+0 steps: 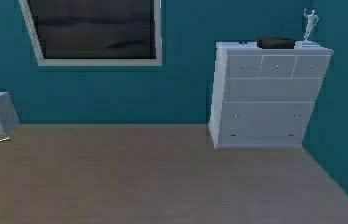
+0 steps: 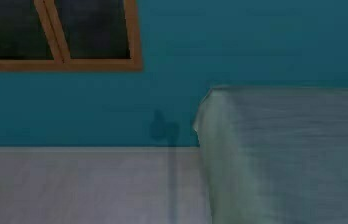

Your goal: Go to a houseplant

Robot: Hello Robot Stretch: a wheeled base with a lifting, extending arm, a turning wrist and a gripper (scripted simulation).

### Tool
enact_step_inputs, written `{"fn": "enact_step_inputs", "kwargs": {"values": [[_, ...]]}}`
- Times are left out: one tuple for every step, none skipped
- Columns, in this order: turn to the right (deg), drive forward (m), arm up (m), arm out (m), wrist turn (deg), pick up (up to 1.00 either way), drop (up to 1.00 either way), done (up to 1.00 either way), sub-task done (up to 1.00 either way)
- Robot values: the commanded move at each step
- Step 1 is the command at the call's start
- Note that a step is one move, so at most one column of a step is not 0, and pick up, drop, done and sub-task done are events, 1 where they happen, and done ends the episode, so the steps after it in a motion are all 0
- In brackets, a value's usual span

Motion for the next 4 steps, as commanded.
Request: {"fn": "enact_step_inputs", "kwargs": {"values": [[0.0, 0.10, 0.00, 0.00, 0.0, 0.00, 0.00, 0.00, 0.00], [-45.0, 0.00, 0.00, 0.00, 0.0, 0.00, 0.00, 0.00, 0.00], [-24.0, 0.00, 0.00, 0.00, 0.0, 0.00, 0.00, 0.00, 0.00], [0.0, 1.00, 0.00, 0.00, 0.0, 0.00, 0.00, 0.00, 0.00]]}}
